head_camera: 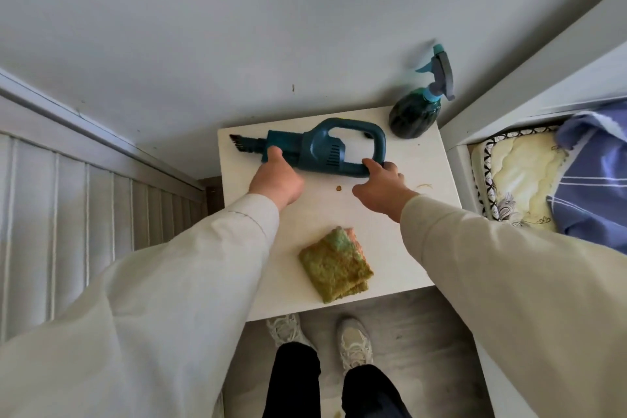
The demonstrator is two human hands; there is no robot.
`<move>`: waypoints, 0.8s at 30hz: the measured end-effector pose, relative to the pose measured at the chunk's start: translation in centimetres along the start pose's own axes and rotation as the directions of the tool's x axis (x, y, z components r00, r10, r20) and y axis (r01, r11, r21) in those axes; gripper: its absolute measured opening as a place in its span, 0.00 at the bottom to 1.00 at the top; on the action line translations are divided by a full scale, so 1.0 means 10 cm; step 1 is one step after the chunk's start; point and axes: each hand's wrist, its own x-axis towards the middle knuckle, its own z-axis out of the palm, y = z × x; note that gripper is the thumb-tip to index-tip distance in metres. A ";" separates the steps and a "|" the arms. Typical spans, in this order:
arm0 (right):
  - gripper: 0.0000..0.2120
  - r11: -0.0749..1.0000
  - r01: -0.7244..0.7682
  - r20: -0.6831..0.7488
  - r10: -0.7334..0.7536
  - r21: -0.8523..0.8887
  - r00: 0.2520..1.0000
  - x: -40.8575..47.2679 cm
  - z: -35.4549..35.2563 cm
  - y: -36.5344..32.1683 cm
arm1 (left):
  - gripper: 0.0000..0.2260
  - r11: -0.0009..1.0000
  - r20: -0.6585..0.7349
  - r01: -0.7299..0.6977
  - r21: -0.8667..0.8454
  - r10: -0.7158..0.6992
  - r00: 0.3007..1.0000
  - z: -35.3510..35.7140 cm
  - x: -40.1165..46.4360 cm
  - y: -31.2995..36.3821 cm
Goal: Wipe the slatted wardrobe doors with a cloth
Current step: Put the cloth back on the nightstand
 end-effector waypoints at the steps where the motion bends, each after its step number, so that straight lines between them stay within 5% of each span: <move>1: 0.32 1.000 0.009 -0.005 -0.009 0.005 1.000 0.05 0.00 -0.08 | 0.29 1.000 -0.012 0.007 -0.014 -0.007 1.000 -0.03 0.04 -0.05; 9: 0.34 0.983 0.096 -0.127 -0.076 0.154 0.989 0.40 -0.03 -0.31 | 0.33 0.994 0.017 -0.054 -0.091 0.056 0.998 -0.18 0.21 -0.19; 13: 0.25 0.976 0.109 -0.276 -0.054 0.187 0.960 0.22 0.14 -0.17 | 0.19 0.990 0.100 0.107 -0.095 -0.097 0.990 0.02 -0.05 -0.31; 17: 0.22 0.998 0.054 0.154 -0.057 0.021 0.986 -0.07 0.50 0.09 | 0.21 0.953 0.488 0.293 0.079 -0.294 0.822 0.39 -0.41 -0.42; 19: 0.24 0.996 0.085 0.258 -0.076 -0.024 0.963 -0.17 0.62 0.18 | 0.21 0.943 0.564 0.315 0.108 -0.319 0.761 0.56 -0.50 -0.45; 24: 0.05 0.957 0.172 0.190 -0.129 -0.233 0.973 -0.22 0.81 0.27 | 0.05 0.956 0.403 0.272 0.109 -0.292 0.867 0.86 -0.52 -0.50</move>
